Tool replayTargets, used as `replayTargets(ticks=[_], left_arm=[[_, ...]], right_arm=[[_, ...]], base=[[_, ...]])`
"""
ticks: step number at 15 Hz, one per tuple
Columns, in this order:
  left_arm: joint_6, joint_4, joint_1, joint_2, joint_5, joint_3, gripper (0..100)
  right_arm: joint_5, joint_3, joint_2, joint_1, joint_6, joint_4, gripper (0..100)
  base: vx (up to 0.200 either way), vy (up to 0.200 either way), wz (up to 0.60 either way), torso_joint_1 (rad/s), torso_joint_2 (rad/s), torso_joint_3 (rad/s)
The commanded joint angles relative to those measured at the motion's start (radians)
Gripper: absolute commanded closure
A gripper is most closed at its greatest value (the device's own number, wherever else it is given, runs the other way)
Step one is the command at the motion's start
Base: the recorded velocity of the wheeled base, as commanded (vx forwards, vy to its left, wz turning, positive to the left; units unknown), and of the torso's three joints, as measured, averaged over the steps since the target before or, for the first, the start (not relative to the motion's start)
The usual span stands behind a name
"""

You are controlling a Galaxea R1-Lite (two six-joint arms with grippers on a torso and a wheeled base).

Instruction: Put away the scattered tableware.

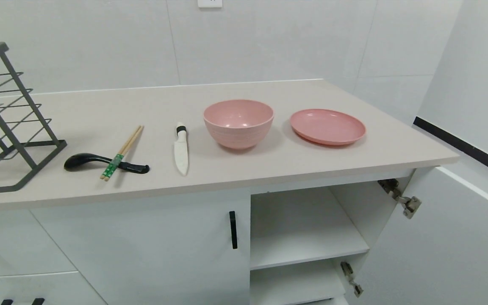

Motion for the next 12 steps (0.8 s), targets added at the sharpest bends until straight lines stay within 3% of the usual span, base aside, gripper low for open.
replayTargets(ticks=[1, 6, 12], left_arm=[[0.0, 0.0, 0.001, 0.001, 0.0, 0.0, 0], [0.0, 0.0, 0.001, 0.001, 0.0, 0.0, 0], [0.0, 0.0, 0.001, 0.001, 0.0, 0.0, 0]], right_arm=[[0.0, 0.0, 0.001, 0.0, 0.0, 0.001, 0], [0.0, 0.0, 0.001, 0.0, 0.0, 0.001, 0], [0.0, 0.0, 0.001, 0.0, 0.0, 0.001, 0]], base=[[0.0, 0.0, 0.0, 0.232, -0.5, -0.203], [0.0, 0.0, 0.0, 0.142, -0.48, -0.217], [0.0, 0.0, 0.0, 0.351, -0.49, -0.234]])
